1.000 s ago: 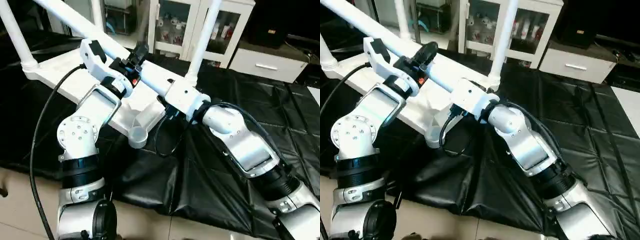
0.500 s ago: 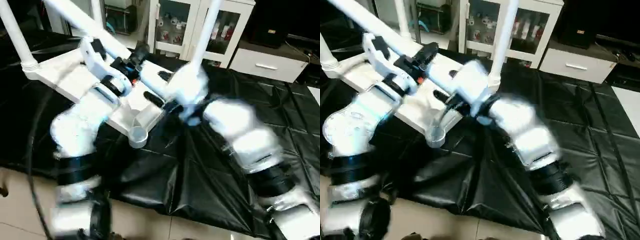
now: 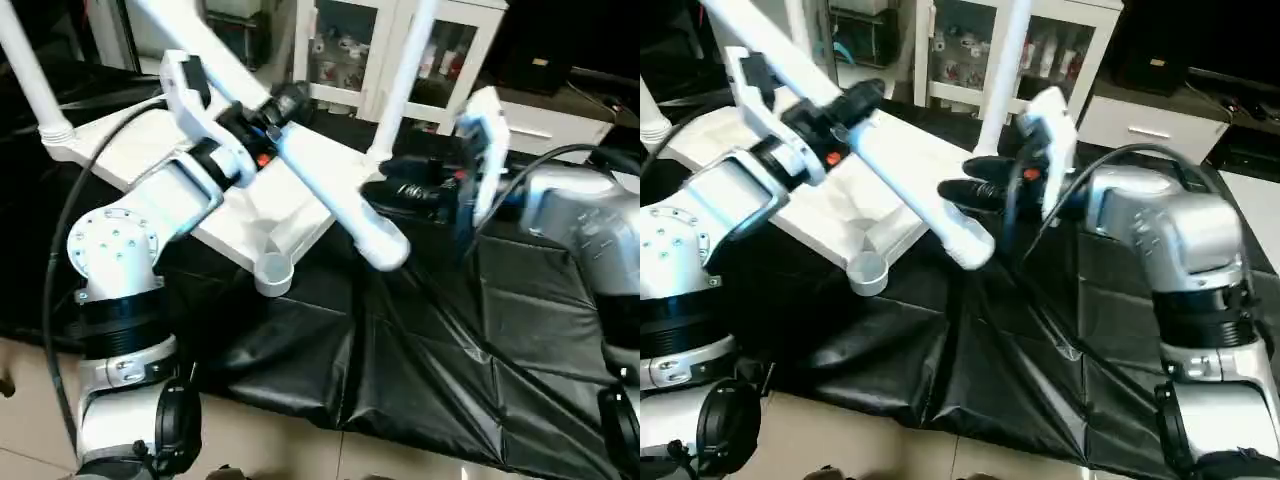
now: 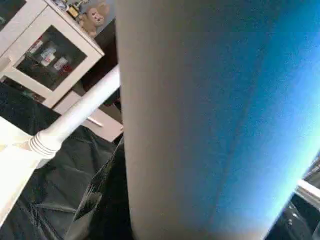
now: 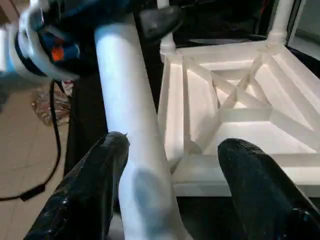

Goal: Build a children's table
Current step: Pick table leg

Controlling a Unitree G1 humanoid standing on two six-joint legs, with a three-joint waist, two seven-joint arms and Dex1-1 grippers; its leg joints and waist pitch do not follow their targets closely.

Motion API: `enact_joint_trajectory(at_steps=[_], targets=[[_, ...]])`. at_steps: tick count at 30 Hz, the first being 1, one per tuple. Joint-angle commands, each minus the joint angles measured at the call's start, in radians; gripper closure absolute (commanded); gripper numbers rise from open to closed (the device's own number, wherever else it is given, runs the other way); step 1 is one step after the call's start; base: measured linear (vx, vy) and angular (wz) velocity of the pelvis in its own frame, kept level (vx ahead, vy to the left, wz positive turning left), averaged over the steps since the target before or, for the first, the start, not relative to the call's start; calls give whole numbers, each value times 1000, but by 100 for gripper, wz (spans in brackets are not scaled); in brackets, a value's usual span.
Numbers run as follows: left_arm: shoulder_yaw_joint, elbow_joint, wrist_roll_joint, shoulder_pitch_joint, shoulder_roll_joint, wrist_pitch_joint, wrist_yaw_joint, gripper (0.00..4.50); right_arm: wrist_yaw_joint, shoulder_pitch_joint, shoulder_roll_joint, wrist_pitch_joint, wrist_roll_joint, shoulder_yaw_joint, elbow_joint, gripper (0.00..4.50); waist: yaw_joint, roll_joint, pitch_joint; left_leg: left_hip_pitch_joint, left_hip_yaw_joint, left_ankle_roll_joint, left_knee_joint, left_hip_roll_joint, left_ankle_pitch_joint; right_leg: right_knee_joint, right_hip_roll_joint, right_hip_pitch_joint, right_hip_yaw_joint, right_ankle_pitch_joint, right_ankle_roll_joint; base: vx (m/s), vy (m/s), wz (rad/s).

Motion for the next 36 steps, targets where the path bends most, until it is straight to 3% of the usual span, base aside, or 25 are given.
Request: enact_joint_trajectory(at_steps=[1,2,10,15,16,18,20,25,36], targets=[[-1,-15,-21,-35,0,21,-13,278,-6,-18,-7,35,28,-29,9,124,5,4,-75,-3,-7,-8,-68,40,-88,-71,-75,66,51,-225,-169,0,0,0],[-1,-15,-29,-35,1,26,-15,278,-1,-20,-10,48,30,-29,8,124,7,8,-75,-2,-7,-9,-68,40,-81,-70,-75,65,51,-218,-170,0,0,0],[-13,-23,-59,-33,17,50,-43,278,6,-15,-11,111,58,-23,-24,124,13,8,-76,-3,-7,-14,-68,40,-71,-69,-76,66,51,-203,-167,0,0,0],[-137,-75,36,-9,108,48,-222,278,40,5,-26,89,35,34,-72,124,15,9,-72,-1,-9,-24,-73,44,-85,-72,-78,62,51,-244,-137,0,0,0],[-143,-76,39,-8,112,49,-228,278,42,6,-27,89,35,36,-74,124,15,0,-74,0,-8,-22,-73,45,-82,-72,-79,63,52,-246,-133,0,0,0],[-174,-81,47,-12,136,61,-268,278,64,14,-38,75,20,69,-90,124,15,7,-73,0,-8,-29,-73,45,-77,-67,-78,61,52,-234,-139,0,0,0],[-219,-86,73,-27,168,58,-318,278,87,21,-38,86,29,96,-104,124,16,3,-72,-1,-6,-27,-73,44,-84,-69,-79,62,53,-243,-140,0,0,0],[-267,-77,106,-47,195,52,-382,279,106,42,-28,96,29,144,-135,124,19,5,-72,-1,-7,-34,-75,45,-84,-70,-80,61,54,-261,-133,0,0,0],[-356,-86,161,-63,242,38,-530,279,146,77,-36,22,-52,281,-155,124,21,8,-71,-1,-8,-47,-76,46,-99,-68,-82,61,56,-258,-136,0,0,0]])
